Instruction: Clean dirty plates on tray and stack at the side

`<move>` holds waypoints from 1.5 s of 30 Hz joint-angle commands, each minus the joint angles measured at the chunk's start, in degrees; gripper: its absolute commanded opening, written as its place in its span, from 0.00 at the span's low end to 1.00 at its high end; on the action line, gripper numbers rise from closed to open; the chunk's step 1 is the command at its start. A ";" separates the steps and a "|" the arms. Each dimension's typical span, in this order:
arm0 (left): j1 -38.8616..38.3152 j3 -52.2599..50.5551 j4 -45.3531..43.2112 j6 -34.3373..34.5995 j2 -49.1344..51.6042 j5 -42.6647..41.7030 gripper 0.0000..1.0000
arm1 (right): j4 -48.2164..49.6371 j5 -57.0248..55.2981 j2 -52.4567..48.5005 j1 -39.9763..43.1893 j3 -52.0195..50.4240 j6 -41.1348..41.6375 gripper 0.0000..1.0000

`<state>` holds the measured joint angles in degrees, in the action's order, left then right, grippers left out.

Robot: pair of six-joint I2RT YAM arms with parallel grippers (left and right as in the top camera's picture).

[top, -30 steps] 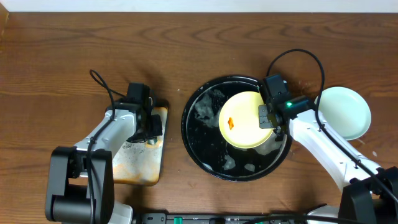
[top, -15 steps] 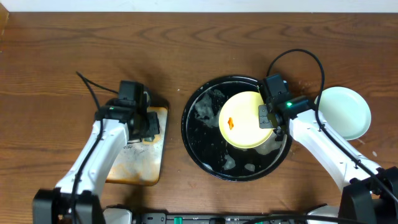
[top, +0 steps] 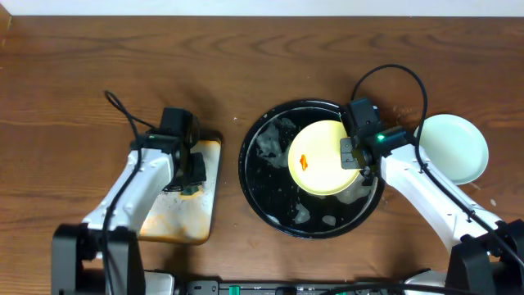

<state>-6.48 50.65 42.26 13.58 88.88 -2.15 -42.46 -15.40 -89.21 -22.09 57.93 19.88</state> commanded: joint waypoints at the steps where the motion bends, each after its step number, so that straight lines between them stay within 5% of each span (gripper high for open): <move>1: -0.02 -0.76 0.74 0.63 1.11 1.11 0.38 | -0.02 -0.85 0.46 0.15 0.52 -0.66 0.01; 7: -0.02 1.01 3.34 0.61 -1.42 1.16 0.59 | 0.04 -0.85 0.46 0.15 0.52 -0.66 0.01; 11: -0.02 1.55 4.46 0.63 -3.28 1.16 0.61 | 0.00 -0.85 0.44 0.15 0.52 -0.68 0.01; 14: -0.02 1.16 4.83 0.63 -3.15 1.16 0.53 | 0.00 -0.83 0.46 0.13 0.52 -0.66 0.01; 23: -0.02 -3.28 -1.31 0.66 -3.02 1.11 0.53 | 0.00 -0.85 0.46 -0.11 0.52 -0.66 0.01; 45: -0.13 -9.07 -11.10 1.49 4.46 -1.51 0.08 | 0.44 -0.85 0.46 -0.11 0.52 -0.66 0.01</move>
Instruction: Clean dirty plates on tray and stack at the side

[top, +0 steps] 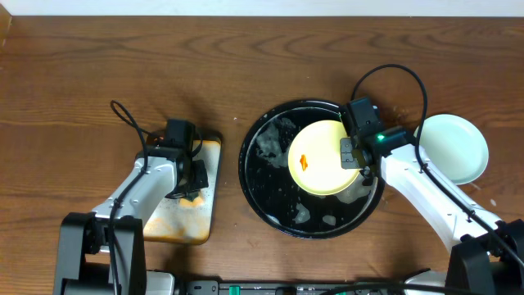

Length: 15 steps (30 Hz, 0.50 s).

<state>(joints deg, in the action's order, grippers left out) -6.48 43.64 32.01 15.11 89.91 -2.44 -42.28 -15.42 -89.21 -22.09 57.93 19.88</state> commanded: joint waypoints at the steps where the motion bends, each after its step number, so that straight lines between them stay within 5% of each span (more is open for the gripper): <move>1: -0.13 -1.88 -0.55 -0.04 3.15 -1.20 0.07 | 0.28 -0.83 0.46 -0.11 0.52 -0.66 0.01; 11: -0.13 10.69 12.68 0.24 -5.20 -2.14 0.07 | 0.28 -0.83 0.46 -0.11 0.52 -0.66 0.01; 15: -0.13 16.68 15.08 0.52 -6.84 -12.33 0.07 | 0.31 -0.83 0.46 -0.13 0.52 -0.66 0.01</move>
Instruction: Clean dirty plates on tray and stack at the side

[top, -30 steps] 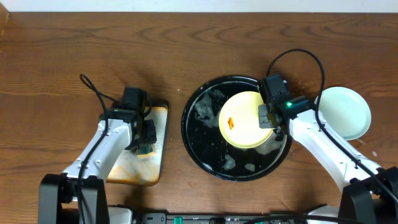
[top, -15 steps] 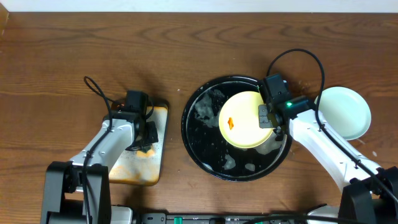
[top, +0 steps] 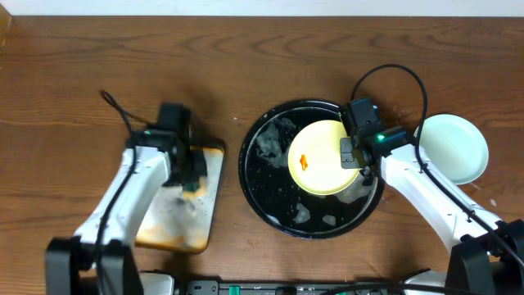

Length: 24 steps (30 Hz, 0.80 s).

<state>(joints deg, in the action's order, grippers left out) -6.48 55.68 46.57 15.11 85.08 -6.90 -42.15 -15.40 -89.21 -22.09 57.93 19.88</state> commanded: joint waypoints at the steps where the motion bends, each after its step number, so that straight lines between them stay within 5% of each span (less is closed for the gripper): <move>1: -0.24 5.73 0.48 1.07 -2.01 -10.82 0.08 | 0.17 -0.85 0.46 -0.13 0.52 -0.66 0.01; 8: -3.28 7.23 -4.59 4.52 -1.99 -18.01 0.07 | -0.07 1.55 0.44 -0.09 0.48 -0.63 0.01; 24: -19.15 7.21 -15.43 10.99 0.94 -10.99 0.07 | 2.51 7.02 -8.33 0.90 -1.42 2.16 0.01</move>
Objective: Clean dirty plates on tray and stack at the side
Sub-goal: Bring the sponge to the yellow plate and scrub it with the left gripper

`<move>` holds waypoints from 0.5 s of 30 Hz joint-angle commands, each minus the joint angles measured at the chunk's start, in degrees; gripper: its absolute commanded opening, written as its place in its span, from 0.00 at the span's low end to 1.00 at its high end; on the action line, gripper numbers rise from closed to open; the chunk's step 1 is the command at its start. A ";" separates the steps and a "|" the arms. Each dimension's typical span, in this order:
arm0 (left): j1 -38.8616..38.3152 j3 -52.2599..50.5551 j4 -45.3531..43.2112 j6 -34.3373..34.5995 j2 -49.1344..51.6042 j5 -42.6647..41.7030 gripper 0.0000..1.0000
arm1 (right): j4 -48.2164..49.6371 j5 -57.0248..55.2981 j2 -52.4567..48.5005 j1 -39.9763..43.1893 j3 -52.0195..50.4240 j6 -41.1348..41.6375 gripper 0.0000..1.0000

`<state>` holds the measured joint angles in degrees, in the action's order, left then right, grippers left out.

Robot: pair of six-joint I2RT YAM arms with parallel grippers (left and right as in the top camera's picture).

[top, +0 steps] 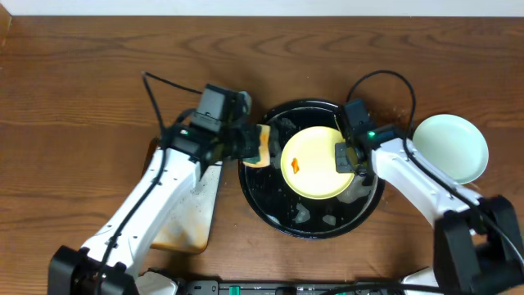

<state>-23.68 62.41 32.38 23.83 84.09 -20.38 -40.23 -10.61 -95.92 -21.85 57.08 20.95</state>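
A pale yellow plate [315, 164] with an orange smear [296, 166] lies in the round black tray [274, 209]. My right gripper [350, 160] is shut on the plate's right edge. My left gripper [250, 143] reaches over the tray's left rim, shut on a yellow and green sponge [260, 146]. The sponge hangs just left of the yellow plate, a small gap between them. A clean pale green plate [450, 147] rests on the table to the right of the tray.
A stained white board [190, 217] lies left of the tray, partly under my left arm. Foam and water patches [270, 139] spot the tray floor. Cables loop above both wrists.
My left gripper has left the stained board and now holds the sponge over the tray's left rim. The yellow plate sits slightly further left. The right gripper keeps its hold.
My left gripper stayed low over the stained board, at the sponge, through the three earlier moments, shifting a little while the board moved slightly. The right gripper held the yellow plate's edge throughout. Now the sponge is beside the plate over the tray.
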 commanded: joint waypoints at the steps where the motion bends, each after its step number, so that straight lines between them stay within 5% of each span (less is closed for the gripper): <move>1: -2.97 0.48 -2.19 2.95 2.89 2.54 0.07 | 0.81 2.32 -2.03 0.63 -0.57 1.09 0.01; 15: -14.43 0.46 -17.77 11.93 18.82 1.62 0.08 | 0.81 2.05 -2.45 0.44 -0.57 1.07 0.01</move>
<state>-35.97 62.41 16.05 33.52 100.97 -18.52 -39.35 -8.32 -97.86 -21.65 56.86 21.52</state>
